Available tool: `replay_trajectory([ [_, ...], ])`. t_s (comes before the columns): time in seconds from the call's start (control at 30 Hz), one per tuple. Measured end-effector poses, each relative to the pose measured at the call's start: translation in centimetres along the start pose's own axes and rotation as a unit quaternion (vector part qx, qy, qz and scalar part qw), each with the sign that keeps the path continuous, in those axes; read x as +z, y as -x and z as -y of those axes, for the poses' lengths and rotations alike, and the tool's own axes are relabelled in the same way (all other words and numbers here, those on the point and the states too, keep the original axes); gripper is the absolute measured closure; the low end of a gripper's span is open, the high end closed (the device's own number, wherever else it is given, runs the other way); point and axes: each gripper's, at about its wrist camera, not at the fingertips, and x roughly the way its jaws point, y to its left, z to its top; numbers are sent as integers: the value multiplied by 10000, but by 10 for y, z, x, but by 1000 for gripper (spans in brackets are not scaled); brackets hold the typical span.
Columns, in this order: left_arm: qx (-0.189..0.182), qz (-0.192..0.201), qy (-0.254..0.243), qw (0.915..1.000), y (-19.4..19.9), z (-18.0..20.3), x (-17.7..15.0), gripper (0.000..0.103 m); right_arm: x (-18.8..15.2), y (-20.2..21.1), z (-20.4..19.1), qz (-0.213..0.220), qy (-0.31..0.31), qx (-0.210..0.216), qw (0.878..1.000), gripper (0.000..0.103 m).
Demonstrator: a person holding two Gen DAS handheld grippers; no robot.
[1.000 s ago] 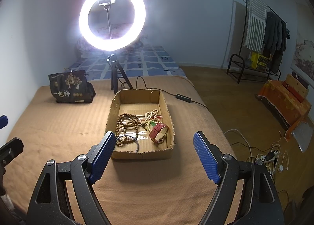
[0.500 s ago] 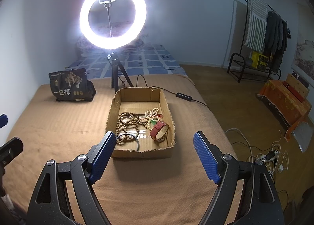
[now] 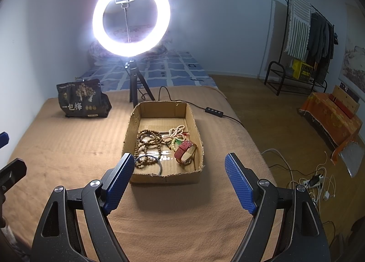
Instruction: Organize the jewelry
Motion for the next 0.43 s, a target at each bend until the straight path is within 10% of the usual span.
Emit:
replay_trajectory([
  [0.43,94,100,-27,9999,2,-1,0,0,-1,0,-3,-39,56,2,10000,22],
])
